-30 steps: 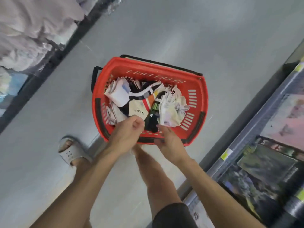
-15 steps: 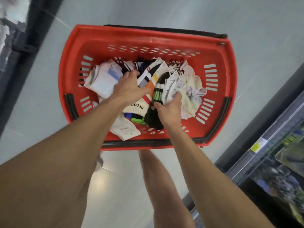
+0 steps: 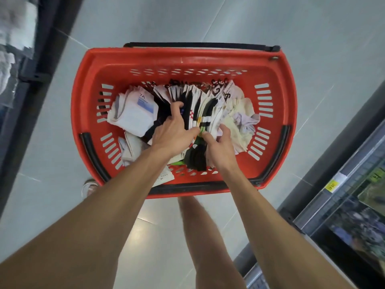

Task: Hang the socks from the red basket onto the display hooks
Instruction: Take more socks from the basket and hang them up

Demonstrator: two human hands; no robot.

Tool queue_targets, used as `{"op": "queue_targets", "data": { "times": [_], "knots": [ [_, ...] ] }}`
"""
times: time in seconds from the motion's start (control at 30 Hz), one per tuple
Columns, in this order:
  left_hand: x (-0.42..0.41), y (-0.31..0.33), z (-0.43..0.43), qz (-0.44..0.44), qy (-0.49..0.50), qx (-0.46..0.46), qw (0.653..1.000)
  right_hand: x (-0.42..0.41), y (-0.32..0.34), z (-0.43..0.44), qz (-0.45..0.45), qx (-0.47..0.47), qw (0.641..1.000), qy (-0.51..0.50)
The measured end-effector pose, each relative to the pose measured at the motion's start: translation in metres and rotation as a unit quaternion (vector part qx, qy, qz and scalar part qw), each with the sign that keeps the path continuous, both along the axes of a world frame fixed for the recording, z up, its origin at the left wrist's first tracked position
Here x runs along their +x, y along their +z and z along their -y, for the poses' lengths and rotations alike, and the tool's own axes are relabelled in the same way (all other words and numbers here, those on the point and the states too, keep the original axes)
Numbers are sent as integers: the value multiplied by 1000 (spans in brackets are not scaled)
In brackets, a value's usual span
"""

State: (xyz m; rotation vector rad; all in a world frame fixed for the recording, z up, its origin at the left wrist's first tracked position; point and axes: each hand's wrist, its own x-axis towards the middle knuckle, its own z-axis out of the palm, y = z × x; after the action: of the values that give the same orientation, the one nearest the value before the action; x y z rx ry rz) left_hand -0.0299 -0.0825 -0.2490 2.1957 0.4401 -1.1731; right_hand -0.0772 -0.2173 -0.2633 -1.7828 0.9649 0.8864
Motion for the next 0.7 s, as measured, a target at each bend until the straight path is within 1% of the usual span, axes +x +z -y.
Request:
{"op": "queue_targets", "data": {
  "times": [0.03,0.1,0.17,0.23,0.3,0.37,0.43,0.53,0.63,0.7],
  "knots": [
    [-4,1,1,9,16,0,1000,1,1,-1,-4,5,1000,-6],
    [-10,2,3,-1,101,-2,995,1,2,-2,-14,10,1000,-11],
    [-15,-1,4,-53,209,-22,976,1,1,-3,-17,12,1000,-21],
    [-20,-7,0,-115,280,-57,951,1,-1,-2,-13,14,999,-26],
    [-23,-10,-3,-160,290,-94,939,-1,1,-2,-3,10,1000,-9],
    [-25,-7,-5,-180,283,-131,933,-3,5,-3,17,-4,999,27],
    [-27,-4,-3,-171,291,-165,927,-5,12,-8,40,-12,997,69],
    [-31,0,0,-148,331,-188,913,-8,26,-17,66,-11,987,144],
    [-35,4,-5,-94,383,-229,890,-8,41,-28,131,-36,964,227],
    [-35,8,-15,-82,411,-249,873,-8,49,-35,165,-44,949,264]
  ]
}}
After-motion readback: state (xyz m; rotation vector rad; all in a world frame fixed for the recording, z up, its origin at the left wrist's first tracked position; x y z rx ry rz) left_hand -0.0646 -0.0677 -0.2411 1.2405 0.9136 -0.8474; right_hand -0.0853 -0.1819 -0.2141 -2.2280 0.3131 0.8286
